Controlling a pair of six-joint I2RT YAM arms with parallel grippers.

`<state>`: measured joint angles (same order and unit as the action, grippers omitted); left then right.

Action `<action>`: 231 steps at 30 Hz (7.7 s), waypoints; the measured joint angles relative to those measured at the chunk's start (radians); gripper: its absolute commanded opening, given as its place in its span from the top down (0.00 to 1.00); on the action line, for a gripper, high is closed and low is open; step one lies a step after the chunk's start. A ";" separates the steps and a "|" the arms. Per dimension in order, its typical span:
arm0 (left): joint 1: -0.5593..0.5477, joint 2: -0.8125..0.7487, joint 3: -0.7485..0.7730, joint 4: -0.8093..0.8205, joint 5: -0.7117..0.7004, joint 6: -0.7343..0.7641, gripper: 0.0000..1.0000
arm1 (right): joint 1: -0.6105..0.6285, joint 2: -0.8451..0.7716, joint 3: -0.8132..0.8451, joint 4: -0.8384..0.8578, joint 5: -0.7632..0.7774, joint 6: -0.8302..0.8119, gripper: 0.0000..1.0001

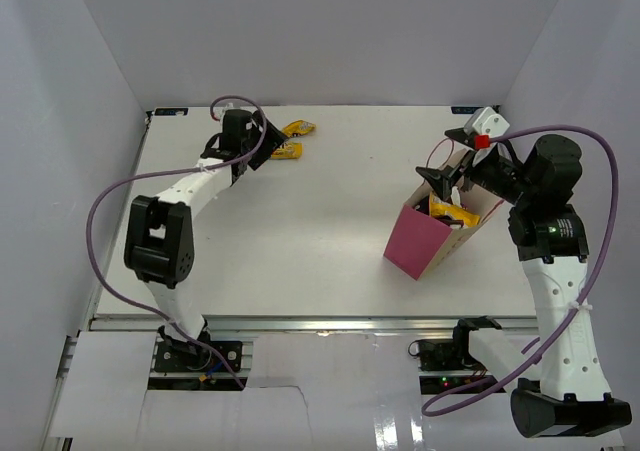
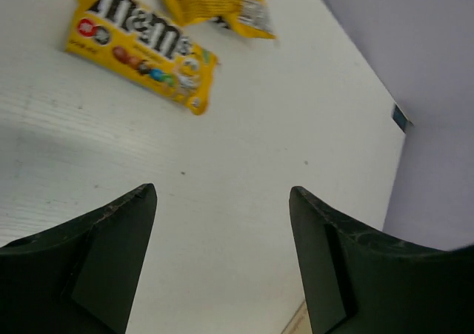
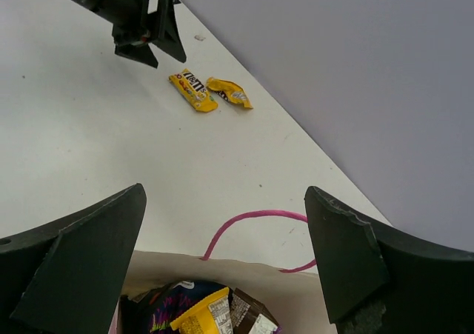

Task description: Place the snacks into the paper bag

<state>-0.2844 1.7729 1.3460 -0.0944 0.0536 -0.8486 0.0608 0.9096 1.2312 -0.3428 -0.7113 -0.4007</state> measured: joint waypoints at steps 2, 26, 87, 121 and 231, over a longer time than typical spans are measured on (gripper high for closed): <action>0.017 0.093 0.028 -0.034 -0.050 -0.102 0.13 | 0.000 0.000 -0.008 0.001 -0.003 0.002 0.07; 0.027 0.589 0.501 -0.261 -0.171 -0.533 0.63 | 0.000 -0.003 -0.082 0.060 0.005 0.041 0.07; -0.002 -0.514 -0.745 0.755 0.794 -0.054 0.42 | 0.544 0.757 0.130 0.253 -0.005 0.989 0.92; 0.006 0.284 0.038 0.476 0.234 0.628 0.02 | 0.212 -0.112 -0.208 0.099 0.939 0.370 0.88; -0.029 -0.848 -0.927 0.521 0.856 0.354 1.00 | 0.708 0.521 -0.006 0.050 0.019 -0.506 0.14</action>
<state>-0.3138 0.9253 0.4187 0.4267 0.9100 -0.4950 0.7689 1.4311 1.2255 -0.2932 -0.6926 -0.9066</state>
